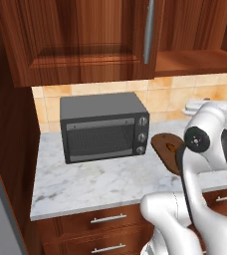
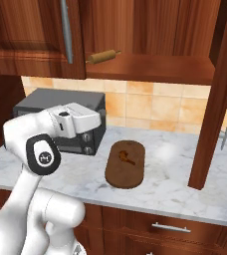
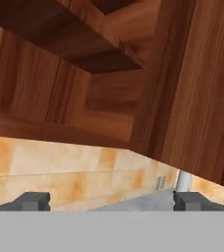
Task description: Open the cabinet, retrieve the rolling pin, and place it next to the meat on the cutting board to prepare for tenderizing.
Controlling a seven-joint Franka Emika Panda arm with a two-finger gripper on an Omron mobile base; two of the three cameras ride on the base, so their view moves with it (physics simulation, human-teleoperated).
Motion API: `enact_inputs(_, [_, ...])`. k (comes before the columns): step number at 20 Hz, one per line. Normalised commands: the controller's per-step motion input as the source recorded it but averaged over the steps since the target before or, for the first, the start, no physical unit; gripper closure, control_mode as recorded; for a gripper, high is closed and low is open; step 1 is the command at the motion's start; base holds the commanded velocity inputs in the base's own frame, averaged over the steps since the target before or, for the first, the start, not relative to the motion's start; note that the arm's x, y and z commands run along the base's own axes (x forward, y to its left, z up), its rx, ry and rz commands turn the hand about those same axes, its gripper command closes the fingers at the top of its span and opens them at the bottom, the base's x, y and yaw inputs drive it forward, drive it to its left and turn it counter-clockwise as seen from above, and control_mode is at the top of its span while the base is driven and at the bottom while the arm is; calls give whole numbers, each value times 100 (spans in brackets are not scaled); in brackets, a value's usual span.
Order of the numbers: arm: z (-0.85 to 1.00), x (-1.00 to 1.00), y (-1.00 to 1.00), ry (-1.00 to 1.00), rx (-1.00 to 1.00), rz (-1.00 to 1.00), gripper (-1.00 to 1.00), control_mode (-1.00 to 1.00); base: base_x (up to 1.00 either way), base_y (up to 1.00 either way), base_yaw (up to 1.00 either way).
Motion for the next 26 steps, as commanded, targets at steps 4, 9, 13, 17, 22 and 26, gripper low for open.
enact_inputs(4, [12,40,75,0,11,31,-100,-100,0,0,0])
enact_inputs(9, [4,32,75,0,12,31,-100,-100,0,0,0])
enact_inputs(13, [7,27,69,-3,15,30,-100,-100,0,0,0])
enact_inputs(17, [16,25,50,-1,23,31,-100,-100,0,0,0])
enact_inputs(22, [30,12,30,-2,22,27,-100,-100,0,0,0])
enact_inputs(26, [59,-1,9,-8,9,16,-100,-100,0,0,0])
